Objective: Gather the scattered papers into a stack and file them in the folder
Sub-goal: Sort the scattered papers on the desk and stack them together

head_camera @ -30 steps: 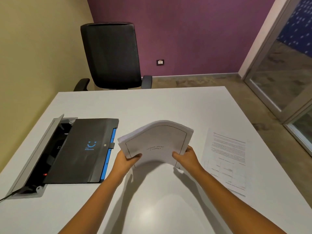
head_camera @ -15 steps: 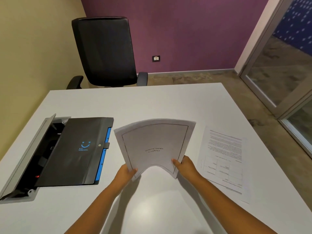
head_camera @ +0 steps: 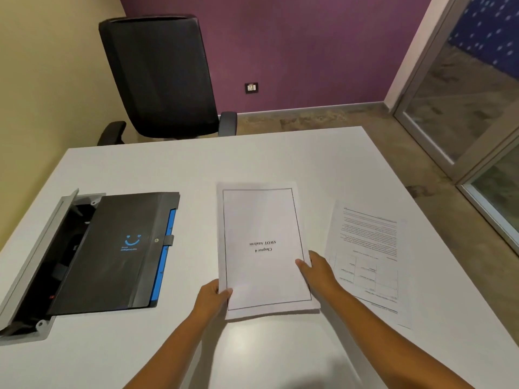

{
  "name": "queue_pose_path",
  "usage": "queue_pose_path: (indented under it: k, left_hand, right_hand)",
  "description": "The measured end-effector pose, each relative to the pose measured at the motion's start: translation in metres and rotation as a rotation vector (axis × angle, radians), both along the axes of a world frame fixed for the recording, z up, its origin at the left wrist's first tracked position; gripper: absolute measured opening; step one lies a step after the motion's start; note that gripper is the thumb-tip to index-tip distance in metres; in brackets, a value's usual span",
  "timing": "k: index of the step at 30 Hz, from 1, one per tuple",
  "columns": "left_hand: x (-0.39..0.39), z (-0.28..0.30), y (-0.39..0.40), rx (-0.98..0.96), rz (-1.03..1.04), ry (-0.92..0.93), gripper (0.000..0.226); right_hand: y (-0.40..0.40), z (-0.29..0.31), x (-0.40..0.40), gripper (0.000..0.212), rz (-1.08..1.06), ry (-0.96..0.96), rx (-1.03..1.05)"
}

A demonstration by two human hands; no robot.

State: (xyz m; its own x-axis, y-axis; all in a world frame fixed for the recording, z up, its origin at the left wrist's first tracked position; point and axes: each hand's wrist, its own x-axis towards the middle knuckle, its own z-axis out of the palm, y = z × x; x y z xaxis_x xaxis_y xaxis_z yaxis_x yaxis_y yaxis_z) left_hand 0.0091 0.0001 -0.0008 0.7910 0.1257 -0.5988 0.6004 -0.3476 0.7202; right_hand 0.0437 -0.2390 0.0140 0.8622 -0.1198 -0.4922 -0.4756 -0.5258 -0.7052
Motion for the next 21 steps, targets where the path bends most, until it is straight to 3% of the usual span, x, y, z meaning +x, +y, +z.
queue_pose_path:
  k: [3,6,9,12,17,21]
  left_hand:
    - [-0.002,-0.007,-0.002,-0.029,0.044,0.086,0.025]
    - [-0.008,-0.016,0.003,-0.049,0.057,0.183,0.018]
    - [-0.015,-0.025,0.01,-0.095,0.078,0.222,0.004]
    - [-0.018,-0.027,0.012,-0.155,0.106,0.225,0.012]
    - [-0.019,-0.027,0.015,-0.21,0.101,0.228,0.024]
    - [-0.019,-0.02,0.009,-0.2,0.125,0.219,0.015]
  right_hand:
    - [-0.005,-0.008,-0.001,0.043,-0.007,0.004,-0.063]
    - [-0.013,-0.013,-0.011,0.036,0.002,-0.088,-0.361]
    - [-0.028,-0.025,-0.024,0.075,0.12,-0.067,-0.654]
    - [-0.044,-0.045,-0.039,0.098,0.199,0.124,-0.691]
    - [-0.042,-0.059,-0.056,0.066,0.194,0.036,-0.76]
    - [-0.04,-0.057,-0.052,0.054,0.164,0.03,-0.745]
